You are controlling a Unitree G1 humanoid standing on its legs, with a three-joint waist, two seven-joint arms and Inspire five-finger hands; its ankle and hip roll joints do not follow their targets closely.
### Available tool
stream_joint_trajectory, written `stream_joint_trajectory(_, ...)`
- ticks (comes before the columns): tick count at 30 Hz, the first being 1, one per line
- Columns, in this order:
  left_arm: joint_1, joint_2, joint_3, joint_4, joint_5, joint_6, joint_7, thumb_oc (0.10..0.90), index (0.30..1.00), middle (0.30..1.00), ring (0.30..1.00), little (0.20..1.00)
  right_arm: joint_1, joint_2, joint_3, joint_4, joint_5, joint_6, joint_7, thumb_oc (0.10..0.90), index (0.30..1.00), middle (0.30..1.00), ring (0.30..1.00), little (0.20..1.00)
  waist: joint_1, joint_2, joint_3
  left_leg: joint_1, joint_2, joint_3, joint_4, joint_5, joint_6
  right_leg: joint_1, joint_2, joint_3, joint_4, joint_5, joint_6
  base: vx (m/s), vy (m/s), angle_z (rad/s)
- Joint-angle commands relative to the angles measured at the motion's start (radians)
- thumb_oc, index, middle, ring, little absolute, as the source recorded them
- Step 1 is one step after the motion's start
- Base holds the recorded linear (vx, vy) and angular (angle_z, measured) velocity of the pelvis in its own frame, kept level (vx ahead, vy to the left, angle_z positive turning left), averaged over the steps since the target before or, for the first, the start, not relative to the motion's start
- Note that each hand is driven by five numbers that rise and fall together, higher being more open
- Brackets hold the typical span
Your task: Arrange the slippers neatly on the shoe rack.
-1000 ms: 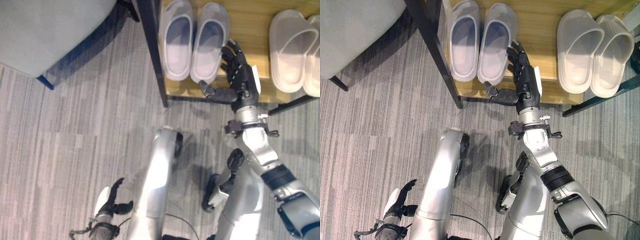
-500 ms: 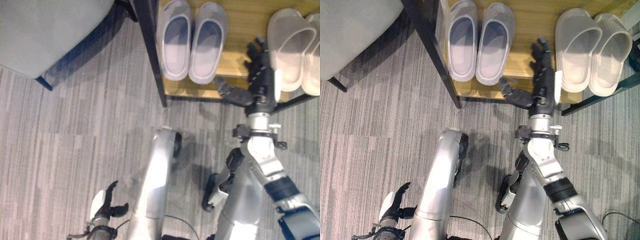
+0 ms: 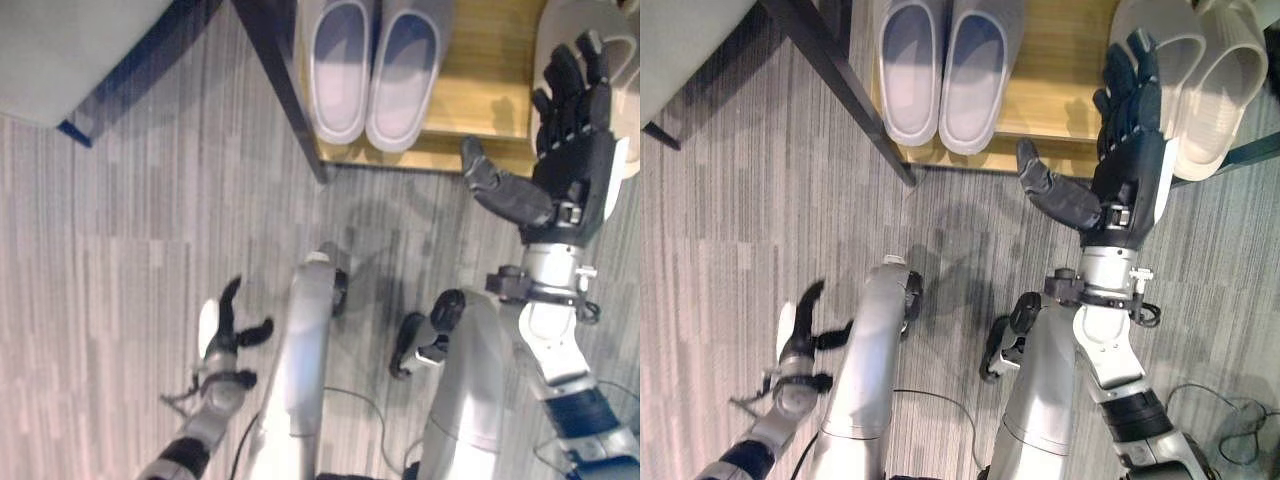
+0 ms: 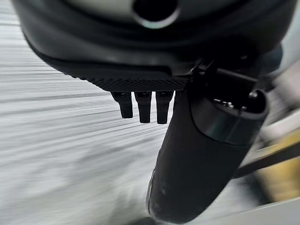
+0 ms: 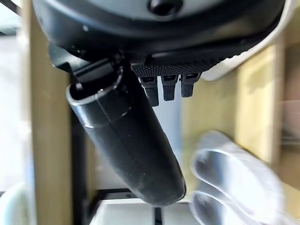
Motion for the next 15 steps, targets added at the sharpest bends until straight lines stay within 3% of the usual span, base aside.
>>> stream_joint_trajectory(1, 0.132, 0.060, -0.020, -0.059, 0.056, -0.037, -0.006, 0.800, 0.900, 0.900, 0.900, 0.900, 0.098, -0.020, -0.030, -0.175, -0.090, -0.055, 0.088, 0.800, 0.900, 0.900, 0.900, 0.900, 0.020, -0.012, -0.157, 0.031, 0.036, -0.065, -0.039, -0.056, 0.074, 0.007, -0.014, -0.024, -0.207, 0.140, -0.062, -0.11, -0.003, 0.10)
stream_joint_trajectory(2, 0.159, 0.072, -0.034, -0.089, 0.087, -0.034, -0.022, 0.800, 0.900, 0.900, 0.900, 0.900, 0.189, 0.002, -0.010, -0.105, -0.107, -0.030, 0.105, 0.800, 0.900, 0.900, 0.900, 0.900, 0.015, -0.024, -0.178, 0.135, 0.050, -0.079, -0.166, -0.024, 0.071, 0.105, -0.014, -0.057, -0.334, 0.172, -0.052, -0.10, -0.018, 0.17)
stream_joint_trajectory(3, 0.162, 0.073, -0.034, -0.090, 0.087, -0.034, -0.022, 0.800, 0.900, 0.900, 0.900, 0.900, 0.191, 0.003, -0.009, -0.105, -0.107, -0.032, 0.105, 0.800, 0.900, 0.900, 0.900, 0.900, 0.016, -0.023, -0.175, 0.146, 0.051, -0.081, -0.176, -0.019, 0.071, 0.117, -0.014, -0.060, -0.344, 0.176, -0.053, -0.10, -0.027, 0.23)
stream_joint_trajectory(8, 0.207, 0.085, -0.074, -0.087, 0.161, -0.022, -0.062, 0.800, 0.900, 0.900, 0.900, 0.900, 0.384, 0.067, 0.022, 0.162, -0.094, 0.024, 0.167, 0.800, 0.900, 0.900, 0.900, 0.900, -0.001, -0.065, -0.225, 0.362, 0.073, -0.105, -0.427, 0.043, 0.058, 0.326, -0.008, -0.123, -0.595, 0.230, -0.038, -0.04, -0.049, 0.08)
stream_joint_trajectory(12, 0.237, 0.055, -0.094, -0.061, 0.171, -0.005, -0.118, 0.800, 0.900, 0.900, 0.900, 0.900, 0.402, 0.108, 0.035, 0.400, -0.119, 0.064, 0.153, 0.800, 0.900, 0.900, 0.900, 0.900, -0.003, -0.080, -0.262, 0.567, 0.093, -0.118, -0.630, 0.094, 0.058, 0.512, 0.008, -0.163, -0.782, 0.284, -0.024, 0.04, -0.048, 0.09)
stream_joint_trajectory(13, 0.241, 0.054, -0.102, -0.058, 0.186, -0.002, -0.155, 0.800, 0.900, 0.900, 0.900, 0.900, 0.396, 0.118, 0.033, 0.471, -0.138, 0.086, 0.154, 0.800, 0.900, 0.900, 0.900, 0.900, 0.000, -0.083, -0.281, 0.701, 0.095, -0.119, -0.754, 0.111, 0.065, 0.623, 0.018, -0.169, -0.867, 0.308, -0.007, 0.13, -0.033, 0.14)
stream_joint_trajectory(14, 0.242, 0.055, -0.101, -0.059, 0.186, -0.001, -0.156, 0.800, 0.900, 0.900, 0.900, 0.900, 0.396, 0.119, 0.034, 0.472, -0.138, 0.086, 0.154, 0.800, 0.900, 0.900, 0.900, 0.900, 0.001, -0.083, -0.273, 0.715, 0.096, -0.118, -0.764, 0.115, 0.065, 0.635, 0.019, -0.169, -0.876, 0.311, -0.007, 0.23, -0.040, 0.10)
stream_joint_trajectory(15, 0.263, 0.051, -0.108, -0.068, 0.185, 0.000, -0.196, 0.800, 0.900, 0.900, 0.900, 0.900, 0.404, 0.120, 0.031, 0.533, -0.164, 0.105, 0.161, 0.800, 0.900, 0.900, 0.900, 0.900, 0.001, -0.082, -0.304, 0.850, 0.095, -0.112, -0.889, 0.143, 0.063, 0.747, 0.025, -0.176, -0.966, 0.348, 0.017, 0.12, -0.030, 0.03)
